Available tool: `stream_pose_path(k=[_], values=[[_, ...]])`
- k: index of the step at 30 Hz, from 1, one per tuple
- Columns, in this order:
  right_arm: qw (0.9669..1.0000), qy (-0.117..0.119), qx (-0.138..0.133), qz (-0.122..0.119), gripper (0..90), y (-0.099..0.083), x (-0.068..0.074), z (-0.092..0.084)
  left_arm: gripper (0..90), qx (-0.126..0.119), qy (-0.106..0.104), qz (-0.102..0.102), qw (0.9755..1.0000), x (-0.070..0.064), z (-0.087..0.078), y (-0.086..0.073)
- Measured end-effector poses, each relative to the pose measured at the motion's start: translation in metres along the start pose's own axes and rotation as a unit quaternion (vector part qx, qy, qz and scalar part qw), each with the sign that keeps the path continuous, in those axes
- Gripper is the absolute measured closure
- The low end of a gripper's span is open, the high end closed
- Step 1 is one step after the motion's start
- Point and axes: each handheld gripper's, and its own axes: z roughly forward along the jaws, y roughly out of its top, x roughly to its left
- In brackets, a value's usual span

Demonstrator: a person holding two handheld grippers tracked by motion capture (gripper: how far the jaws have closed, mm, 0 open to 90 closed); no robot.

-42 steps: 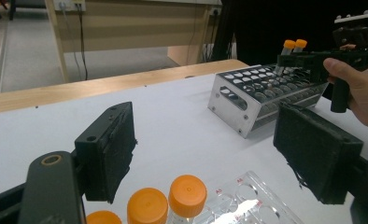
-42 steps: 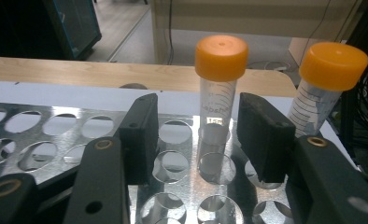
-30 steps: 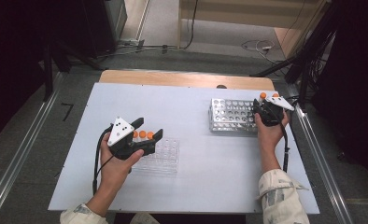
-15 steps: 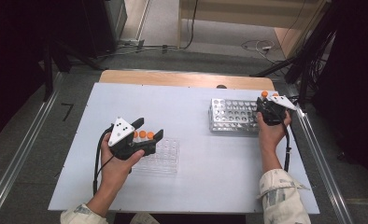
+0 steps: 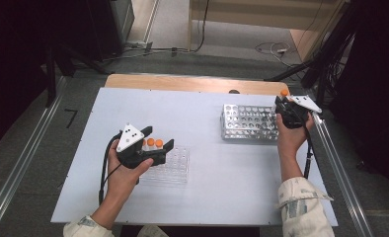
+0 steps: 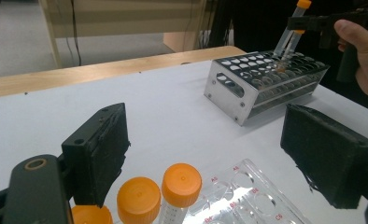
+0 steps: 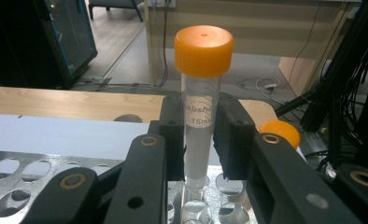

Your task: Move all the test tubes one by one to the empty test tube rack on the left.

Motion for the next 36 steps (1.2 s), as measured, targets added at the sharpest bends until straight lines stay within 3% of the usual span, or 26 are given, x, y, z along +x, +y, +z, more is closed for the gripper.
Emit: stream_pose_path(k=[6, 11, 17, 28, 36], values=[[0.9996, 0.020, -0.014, 0.015, 72.3, 0.009, -0.001, -0.012, 15.6, -0.004, 0.002, 0.005, 1.0000, -0.002, -0.002, 0.003], [0.9988, 0.046, -0.019, 0.001, 72.3, 0.016, 0.007, -0.027, 15.6, -0.002, -0.002, 0.004, 1.0000, -0.005, 0.001, 0.004], [0.9960, 0.089, -0.003, -0.013, 72.3, 0.010, 0.026, -0.040, 16.2, 0.001, -0.009, 0.008, 0.9999, -0.012, 0.007, 0.007], [0.9865, 0.158, -0.010, -0.041, 72.2, 0.008, 0.064, -0.068, 16.4, -0.009, -0.012, 0.007, 0.9999, -0.018, 0.013, 0.015], [0.9780, 0.201, -0.003, -0.058, 72.2, -0.002, 0.090, -0.076, 16.4, -0.012, -0.018, 0.013, 0.9997, -0.024, 0.023, 0.022]])
